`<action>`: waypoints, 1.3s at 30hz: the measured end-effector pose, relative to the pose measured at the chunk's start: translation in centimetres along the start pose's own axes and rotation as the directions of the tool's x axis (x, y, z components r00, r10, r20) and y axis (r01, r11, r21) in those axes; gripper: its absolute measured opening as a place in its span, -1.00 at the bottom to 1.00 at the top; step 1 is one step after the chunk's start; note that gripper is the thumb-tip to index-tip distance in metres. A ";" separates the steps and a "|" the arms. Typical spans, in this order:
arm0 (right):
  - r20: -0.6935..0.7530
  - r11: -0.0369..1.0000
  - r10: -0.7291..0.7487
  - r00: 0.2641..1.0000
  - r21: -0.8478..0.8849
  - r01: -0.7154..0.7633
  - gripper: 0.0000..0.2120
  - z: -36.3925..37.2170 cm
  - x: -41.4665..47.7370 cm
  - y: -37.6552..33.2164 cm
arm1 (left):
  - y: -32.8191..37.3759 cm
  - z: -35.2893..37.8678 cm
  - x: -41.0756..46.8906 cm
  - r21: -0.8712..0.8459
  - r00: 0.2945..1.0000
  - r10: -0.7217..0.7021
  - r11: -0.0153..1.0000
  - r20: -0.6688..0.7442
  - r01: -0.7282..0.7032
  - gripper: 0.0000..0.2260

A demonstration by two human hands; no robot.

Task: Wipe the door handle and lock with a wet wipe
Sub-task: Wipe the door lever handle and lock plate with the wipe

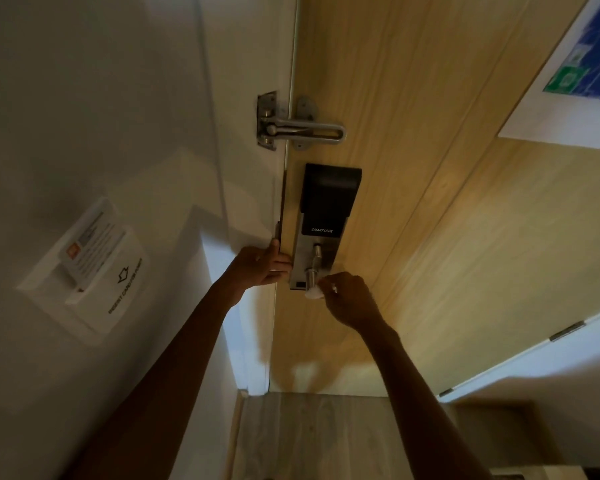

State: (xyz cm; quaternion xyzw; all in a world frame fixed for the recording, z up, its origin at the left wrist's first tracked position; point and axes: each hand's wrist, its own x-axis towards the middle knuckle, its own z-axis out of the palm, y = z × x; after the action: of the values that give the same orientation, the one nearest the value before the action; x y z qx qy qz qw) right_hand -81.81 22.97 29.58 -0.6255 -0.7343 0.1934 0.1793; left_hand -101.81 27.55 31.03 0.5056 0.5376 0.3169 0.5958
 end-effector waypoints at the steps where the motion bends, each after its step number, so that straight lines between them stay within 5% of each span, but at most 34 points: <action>1: 0.003 1.000 -0.006 1.000 -0.017 0.006 -0.73 -0.7 0.2 0.3 | 0.0 0.0 -0.1 -0.009 1.000 -0.002 1.000 -0.007 0.001 -0.51; 6: 0.148 0.988 0.131 0.980 -0.105 -0.116 -0.65 -1.5 0.5 0.6 | 0.5 0.4 -0.5 -0.066 1.000 -0.017 0.998 -0.007 0.016 -0.50; 10: 0.208 0.950 0.100 0.973 -0.310 -0.031 -0.67 -0.7 0.1 -0.4 | 0.6 0.4 -0.6 -0.063 0.999 -0.040 0.997 0.001 0.040 -0.51; 21: 0.301 0.960 0.035 0.953 -0.275 0.052 -0.68 -0.4 0.1 -0.5 | 0.5 0.6 -0.7 -0.022 1.000 -0.015 1.000 -0.022 0.014 -0.50; 26: 0.280 0.954 -0.005 0.960 -0.288 0.089 -0.73 0.2 0.2 -0.9 | -1.5 1.1 -0.1 0.078 0.969 0.181 0.982 -0.168 -0.170 -0.57; 31: 0.238 0.971 0.031 0.971 -0.238 0.027 -0.69 0.4 0.3 -0.7 | -1.8 2.4 -0.7 0.439 0.845 0.465 0.838 -0.262 -0.324 -0.72; 39: 0.164 0.958 0.022 0.986 -0.286 0.026 -0.71 0.6 -0.3 -0.9 | -0.6 2.3 -0.7 0.468 0.750 0.618 0.749 -0.238 -0.469 -0.79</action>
State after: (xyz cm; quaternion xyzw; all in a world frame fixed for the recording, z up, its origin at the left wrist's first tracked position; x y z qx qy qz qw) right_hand -82.87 22.51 29.52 -0.6259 -0.7675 0.1360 0.0254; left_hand -99.83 26.12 30.44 0.6765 0.5179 0.4602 0.2499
